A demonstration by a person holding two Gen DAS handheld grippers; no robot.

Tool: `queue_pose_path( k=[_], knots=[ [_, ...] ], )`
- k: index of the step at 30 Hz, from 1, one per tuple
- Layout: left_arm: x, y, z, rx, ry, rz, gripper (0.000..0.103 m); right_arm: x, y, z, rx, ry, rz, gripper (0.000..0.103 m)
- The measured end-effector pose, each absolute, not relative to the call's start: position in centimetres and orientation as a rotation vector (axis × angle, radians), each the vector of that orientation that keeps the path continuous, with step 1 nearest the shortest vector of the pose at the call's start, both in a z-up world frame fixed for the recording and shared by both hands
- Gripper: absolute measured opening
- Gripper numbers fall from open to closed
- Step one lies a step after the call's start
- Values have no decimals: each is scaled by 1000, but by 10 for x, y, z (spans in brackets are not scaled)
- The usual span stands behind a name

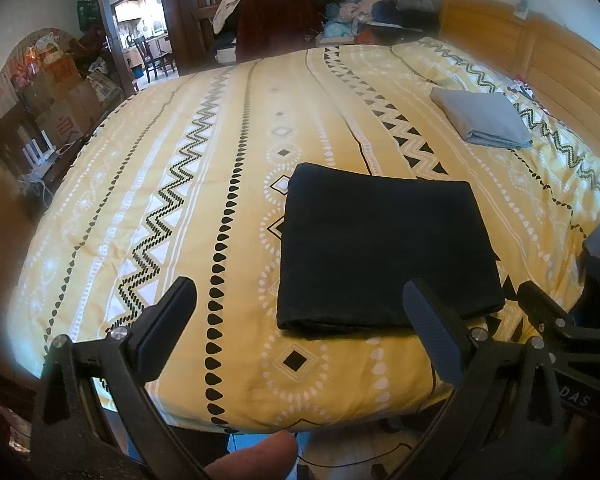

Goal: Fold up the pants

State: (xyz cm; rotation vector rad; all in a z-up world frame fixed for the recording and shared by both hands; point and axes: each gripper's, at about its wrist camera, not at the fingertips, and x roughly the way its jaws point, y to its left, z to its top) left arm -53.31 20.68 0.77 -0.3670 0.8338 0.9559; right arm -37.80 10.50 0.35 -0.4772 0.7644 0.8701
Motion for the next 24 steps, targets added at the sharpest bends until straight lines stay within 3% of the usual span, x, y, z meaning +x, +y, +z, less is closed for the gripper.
queue_pose_path(
  k=[24],
  knots=[
    [-533,206,-1,-383,846,945,103,-379,106,-2,-485,772,874,103]
  ],
)
